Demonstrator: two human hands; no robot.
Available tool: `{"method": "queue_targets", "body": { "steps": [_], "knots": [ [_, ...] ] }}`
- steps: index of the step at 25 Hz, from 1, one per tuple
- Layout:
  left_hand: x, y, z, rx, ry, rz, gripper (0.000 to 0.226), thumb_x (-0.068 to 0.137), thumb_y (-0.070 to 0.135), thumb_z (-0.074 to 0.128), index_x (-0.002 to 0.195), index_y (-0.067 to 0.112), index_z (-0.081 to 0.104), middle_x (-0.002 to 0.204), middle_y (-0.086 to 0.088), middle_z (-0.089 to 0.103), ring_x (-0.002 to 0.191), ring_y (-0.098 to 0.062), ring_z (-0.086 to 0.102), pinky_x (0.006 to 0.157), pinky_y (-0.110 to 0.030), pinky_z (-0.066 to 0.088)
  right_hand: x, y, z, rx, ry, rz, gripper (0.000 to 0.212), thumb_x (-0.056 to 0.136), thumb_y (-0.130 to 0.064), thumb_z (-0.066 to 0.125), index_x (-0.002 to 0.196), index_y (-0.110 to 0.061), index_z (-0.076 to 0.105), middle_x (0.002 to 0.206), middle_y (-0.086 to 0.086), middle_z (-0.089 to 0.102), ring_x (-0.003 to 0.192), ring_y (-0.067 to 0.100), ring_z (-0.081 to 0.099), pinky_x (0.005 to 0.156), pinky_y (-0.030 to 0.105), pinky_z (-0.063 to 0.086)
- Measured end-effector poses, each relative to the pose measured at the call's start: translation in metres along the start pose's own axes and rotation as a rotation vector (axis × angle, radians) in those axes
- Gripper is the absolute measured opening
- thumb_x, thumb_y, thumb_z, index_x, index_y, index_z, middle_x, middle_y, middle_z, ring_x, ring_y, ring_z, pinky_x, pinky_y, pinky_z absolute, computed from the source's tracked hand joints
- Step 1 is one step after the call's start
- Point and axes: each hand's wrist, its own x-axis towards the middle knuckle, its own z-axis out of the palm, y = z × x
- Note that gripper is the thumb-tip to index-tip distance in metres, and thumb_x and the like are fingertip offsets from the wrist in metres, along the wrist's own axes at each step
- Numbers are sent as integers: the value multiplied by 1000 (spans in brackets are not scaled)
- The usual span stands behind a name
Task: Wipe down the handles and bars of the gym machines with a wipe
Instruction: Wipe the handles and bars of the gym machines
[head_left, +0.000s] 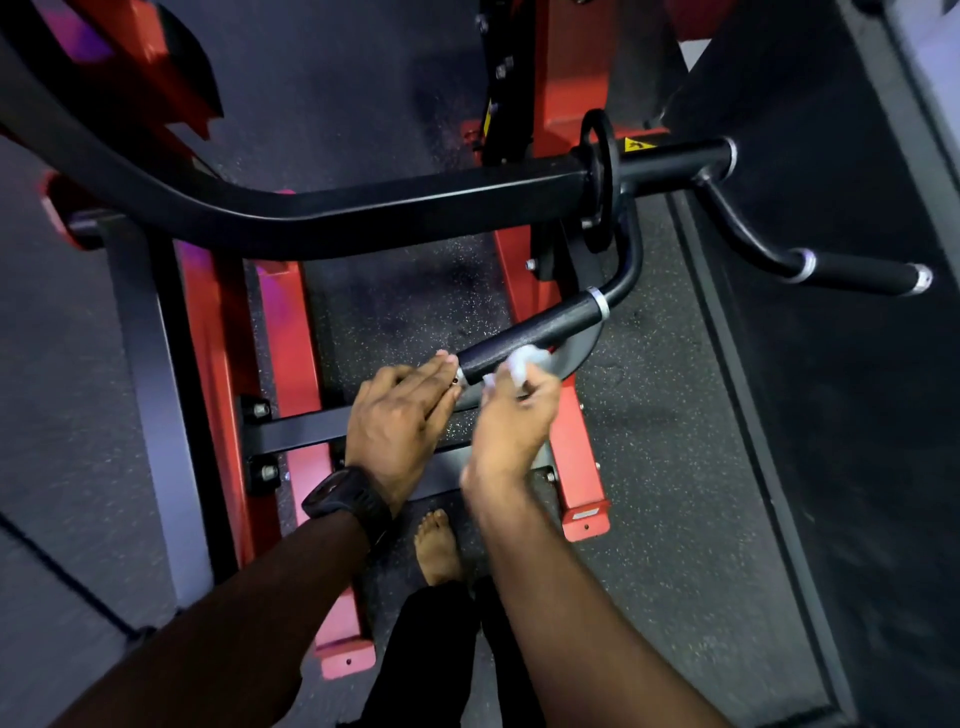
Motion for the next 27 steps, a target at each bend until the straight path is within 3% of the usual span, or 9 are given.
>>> {"method": "queue_targets", "body": {
  "steps": [2,5,9,12,16,19,22,24,27],
  "knots": [
    [0,0,1,-10,-7,-8,37,96,36,50,123,17,68,125,1,66,88,-26,62,74,-40,54,1,0,1,-45,-38,-16,18,86,-15,62,89,-32,59,92,6,65,81,20,61,82,42,52],
    [-1,0,1,-12,-6,-15,37,97,37,50,124,17,67,126,2,66,89,-25,62,76,-41,53,23,-11,2,109,113,13,18,92,-4,56,89,-21,54,82,5,59,72,15,54,73,35,46],
    [-2,0,1,-11,-6,-27,38,97,37,49,124,17,67,127,2,65,90,-25,62,76,-40,53,12,-17,1,17,17,-24,19,92,-5,58,88,-24,55,86,5,61,76,15,57,74,30,49],
    [-2,0,1,-3,-13,-15,37,98,37,49,125,18,66,128,3,64,91,-24,60,77,-41,52,32,-34,2,4,161,-115,19,91,-6,58,88,-24,55,98,10,61,82,18,57,80,35,49],
    [-2,-1,2,-10,-5,-26,36,98,36,50,125,18,66,128,3,64,91,-25,61,76,-41,52,27,-36,-13,-486,-21,-545,8,89,-2,57,93,-4,63,105,7,51,94,20,51,87,26,44],
    [-3,0,2,-6,22,-28,35,97,36,52,123,19,67,127,4,65,91,-24,60,76,-40,52,37,-43,-24,-953,-164,-951,21,89,-8,52,104,-8,67,110,7,59,105,22,43,93,30,41],
    [-4,4,4,-3,65,-28,35,97,34,51,121,16,69,126,2,66,91,-24,58,75,-39,53,38,-51,-21,-1375,-552,-1224,37,84,-14,43,112,-9,67,112,7,65,114,28,53,104,39,42],
    [-5,7,6,2,87,-39,35,97,33,51,122,16,68,126,2,66,93,-22,55,75,-38,53,41,-65,-18,-1558,-616,-1224,31,82,-11,56,111,-14,65,109,5,67,111,27,58,108,41,36],
    [-7,6,6,16,79,-54,37,98,35,48,125,18,66,127,3,65,97,-19,51,77,-35,50,39,-80,-5,-1614,-659,-1128,30,82,-8,62,111,-16,64,107,5,65,105,25,58,99,37,42]
  ]
}}
